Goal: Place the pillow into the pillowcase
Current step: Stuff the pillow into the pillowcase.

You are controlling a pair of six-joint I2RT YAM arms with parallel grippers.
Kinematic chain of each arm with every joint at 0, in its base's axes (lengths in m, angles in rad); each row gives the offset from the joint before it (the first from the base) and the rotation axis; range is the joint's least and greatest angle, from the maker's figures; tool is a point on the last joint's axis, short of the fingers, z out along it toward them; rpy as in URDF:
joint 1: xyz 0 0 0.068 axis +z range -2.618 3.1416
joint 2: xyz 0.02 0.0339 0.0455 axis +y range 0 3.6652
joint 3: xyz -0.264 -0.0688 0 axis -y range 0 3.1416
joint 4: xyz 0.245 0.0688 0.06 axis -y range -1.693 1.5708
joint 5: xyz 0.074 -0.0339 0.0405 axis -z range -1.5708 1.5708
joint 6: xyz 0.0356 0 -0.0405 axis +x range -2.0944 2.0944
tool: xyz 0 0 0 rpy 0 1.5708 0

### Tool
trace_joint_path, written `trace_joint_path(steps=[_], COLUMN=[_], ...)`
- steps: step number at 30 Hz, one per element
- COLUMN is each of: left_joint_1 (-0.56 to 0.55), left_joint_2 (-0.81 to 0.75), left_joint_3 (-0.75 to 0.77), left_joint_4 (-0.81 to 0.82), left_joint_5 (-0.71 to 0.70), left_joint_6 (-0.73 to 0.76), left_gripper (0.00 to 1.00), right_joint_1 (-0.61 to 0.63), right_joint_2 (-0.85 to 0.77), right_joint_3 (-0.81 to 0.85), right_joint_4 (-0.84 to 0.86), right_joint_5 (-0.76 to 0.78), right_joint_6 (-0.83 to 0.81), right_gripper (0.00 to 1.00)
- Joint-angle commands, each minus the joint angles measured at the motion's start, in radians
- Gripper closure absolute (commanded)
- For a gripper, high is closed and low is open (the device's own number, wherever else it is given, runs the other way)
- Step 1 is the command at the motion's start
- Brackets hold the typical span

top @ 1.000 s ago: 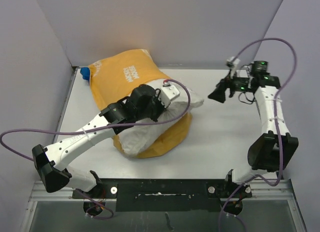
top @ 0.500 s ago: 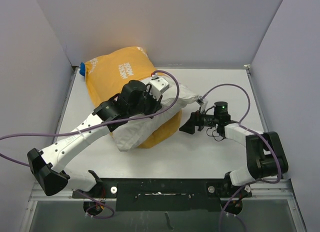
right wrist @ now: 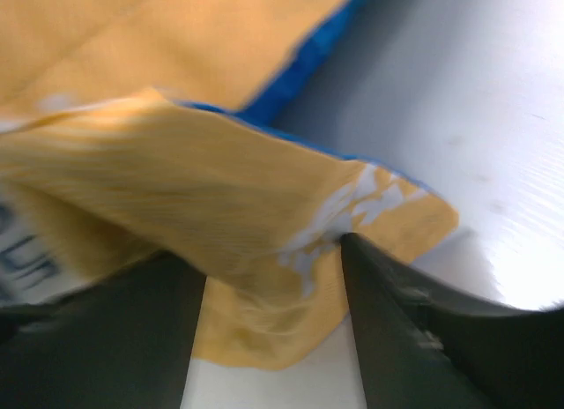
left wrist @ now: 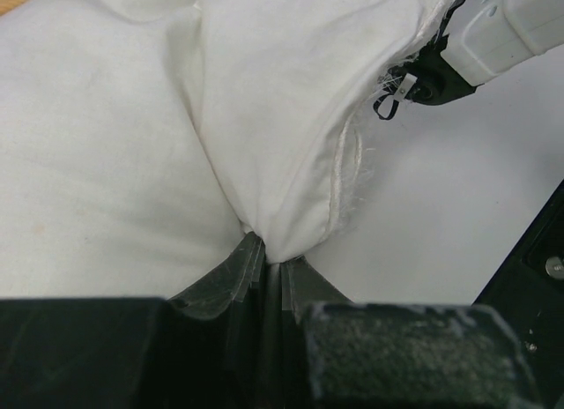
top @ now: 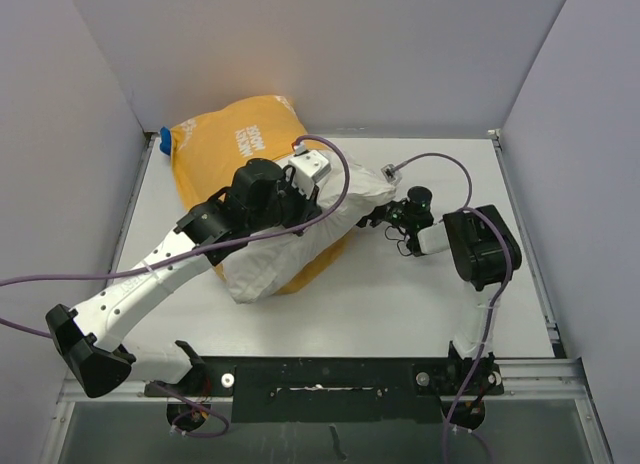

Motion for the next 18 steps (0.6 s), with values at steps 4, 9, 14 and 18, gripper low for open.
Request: trace_joint_path(steps=[4,9,14,18], left_joint_1=[0.051,0.170,0.206,0.204], left_joint_2=[-0.084,-0.058,0.007,0.092], left_joint_3=[0.067,-0.013,-0.075,-0.087], left_joint_4=[0.221,0.321,0.437,0.476], left_joint_5=[0.046,0.129,0.110,0.059], left_joint_6=[-0.020,-0.040,0.011,0.077], left_gripper=[1.00,1.00,1.00,1.00], right_joint_1=[-0.013,-0.153,-0.142,-0.084], right_joint_2=[-0.141,-0.322,-0.509,-0.644], right_joint_3=[0.015,-0.097,-0.162,-0.134], right_joint_4=[0.383,0.481,0.530,0.530], right_joint_5=[-0.391,-0.576,-0.727,-0.731], right_joint_6=[0.228,0.420,0.505,0.540], right_gripper=[1.00,1.00,1.00,1.00])
